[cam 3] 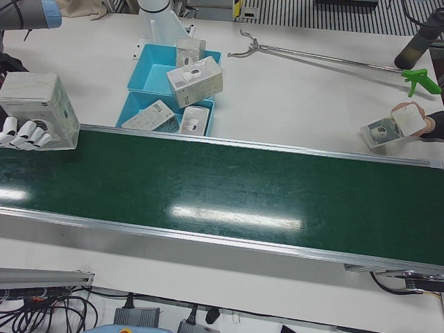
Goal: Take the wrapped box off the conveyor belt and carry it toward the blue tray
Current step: 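Lift the box off the belt and swing it toward the teal tray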
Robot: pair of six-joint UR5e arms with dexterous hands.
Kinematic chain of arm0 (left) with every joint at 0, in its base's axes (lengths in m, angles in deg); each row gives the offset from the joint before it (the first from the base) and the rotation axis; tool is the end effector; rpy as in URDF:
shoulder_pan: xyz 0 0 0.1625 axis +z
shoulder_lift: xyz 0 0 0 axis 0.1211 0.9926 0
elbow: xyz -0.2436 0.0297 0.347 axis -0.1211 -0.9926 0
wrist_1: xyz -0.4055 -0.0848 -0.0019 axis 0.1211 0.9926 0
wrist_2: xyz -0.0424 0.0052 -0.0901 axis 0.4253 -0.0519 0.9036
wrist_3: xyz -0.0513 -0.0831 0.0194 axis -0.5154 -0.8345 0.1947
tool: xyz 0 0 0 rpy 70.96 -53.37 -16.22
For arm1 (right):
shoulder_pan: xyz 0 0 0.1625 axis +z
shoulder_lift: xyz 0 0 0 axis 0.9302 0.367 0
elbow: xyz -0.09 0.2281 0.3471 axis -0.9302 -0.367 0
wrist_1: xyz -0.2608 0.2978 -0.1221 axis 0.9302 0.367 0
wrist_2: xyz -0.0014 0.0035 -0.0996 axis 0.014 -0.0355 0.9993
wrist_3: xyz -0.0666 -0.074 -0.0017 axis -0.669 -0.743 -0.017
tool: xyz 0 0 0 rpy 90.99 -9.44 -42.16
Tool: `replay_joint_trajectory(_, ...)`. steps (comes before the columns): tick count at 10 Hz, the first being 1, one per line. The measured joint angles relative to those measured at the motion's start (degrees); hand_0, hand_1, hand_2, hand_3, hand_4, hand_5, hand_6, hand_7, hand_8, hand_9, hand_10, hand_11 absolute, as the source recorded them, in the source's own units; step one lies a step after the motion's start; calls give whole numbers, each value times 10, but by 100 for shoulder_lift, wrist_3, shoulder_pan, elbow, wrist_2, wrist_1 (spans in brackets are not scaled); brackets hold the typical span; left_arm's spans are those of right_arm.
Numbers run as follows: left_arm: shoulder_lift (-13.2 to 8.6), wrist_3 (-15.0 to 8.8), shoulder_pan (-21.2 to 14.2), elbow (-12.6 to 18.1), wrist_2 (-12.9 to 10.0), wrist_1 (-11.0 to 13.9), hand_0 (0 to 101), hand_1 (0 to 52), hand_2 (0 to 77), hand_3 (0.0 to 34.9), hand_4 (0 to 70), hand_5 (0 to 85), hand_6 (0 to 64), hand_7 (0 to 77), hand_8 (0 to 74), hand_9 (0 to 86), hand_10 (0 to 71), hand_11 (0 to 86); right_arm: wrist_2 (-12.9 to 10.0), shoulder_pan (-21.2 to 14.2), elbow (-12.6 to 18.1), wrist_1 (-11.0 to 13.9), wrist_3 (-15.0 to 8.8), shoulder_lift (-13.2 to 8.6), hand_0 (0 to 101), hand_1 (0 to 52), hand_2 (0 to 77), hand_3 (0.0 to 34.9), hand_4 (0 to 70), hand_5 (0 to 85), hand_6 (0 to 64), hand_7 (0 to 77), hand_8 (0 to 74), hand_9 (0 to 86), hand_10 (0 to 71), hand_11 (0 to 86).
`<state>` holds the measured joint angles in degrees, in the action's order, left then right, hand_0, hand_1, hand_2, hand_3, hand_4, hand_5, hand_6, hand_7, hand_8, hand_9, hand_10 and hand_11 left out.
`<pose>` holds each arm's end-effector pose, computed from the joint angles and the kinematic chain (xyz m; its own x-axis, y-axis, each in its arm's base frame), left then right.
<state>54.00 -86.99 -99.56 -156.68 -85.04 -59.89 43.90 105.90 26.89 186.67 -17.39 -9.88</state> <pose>-0.2512 -0.5098 0.4721 -0.9792 -0.0845 0.1842 -0.1777 -0.0787 -0.9809 -0.4197 -0.5312 0.1856 -0.8425 0.5349 -0.0640 0.2854 0.3422 -0.8952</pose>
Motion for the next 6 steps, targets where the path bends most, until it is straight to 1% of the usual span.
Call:
replay_joint_trajectory(1, 0, 0, 0, 0, 0, 0, 0, 0, 5, 0, 0, 11, 5, 5, 5, 0, 5, 5, -8, -191, -19, 11, -15, -147, 580, 11, 333, 4, 311, 693, 420, 420, 485, 442, 447, 355)
replay_joint_trajectory(2, 0, 0, 0, 0, 0, 0, 0, 0, 11, 0, 0, 11, 5, 5, 5, 0, 5, 5, -12, -352, -58, 15, -27, -268, 580, 11, 333, 4, 316, 693, 420, 420, 485, 442, 453, 355)
replay_joint_trajectory(3, 0, 0, 0, 0, 0, 0, 0, 0, 11, 0, 0, 11, 5, 5, 5, 0, 0, 5, -14, -484, -98, 14, -35, -338, 590, 11, 333, 5, 316, 693, 420, 420, 485, 442, 453, 355)
replay_joint_trajectory(4, 0, 0, 0, 0, 0, 0, 0, 0, 11, 0, 0, 11, 5, 5, 5, 0, 5, 5, -18, -627, -131, 1, -39, -353, 566, 11, 333, 7, 338, 693, 420, 420, 485, 442, 453, 355)
replay_joint_trajectory(5, 0, 0, 0, 0, 0, 0, 0, 0, 11, 0, 0, 11, 5, 5, 5, 0, 5, 5, -18, -751, -180, -24, -38, -359, 527, 11, 333, 14, 251, 720, 420, 420, 485, 442, 453, 355)
replay_joint_trajectory(6, 0, 0, 0, 0, 0, 0, 0, 0, 11, 0, 0, 11, 5, 5, 5, 5, 0, 5, -4, -835, -251, -95, -34, -371, 563, 11, 333, 11, 251, 720, 464, 404, 485, 442, 453, 355)
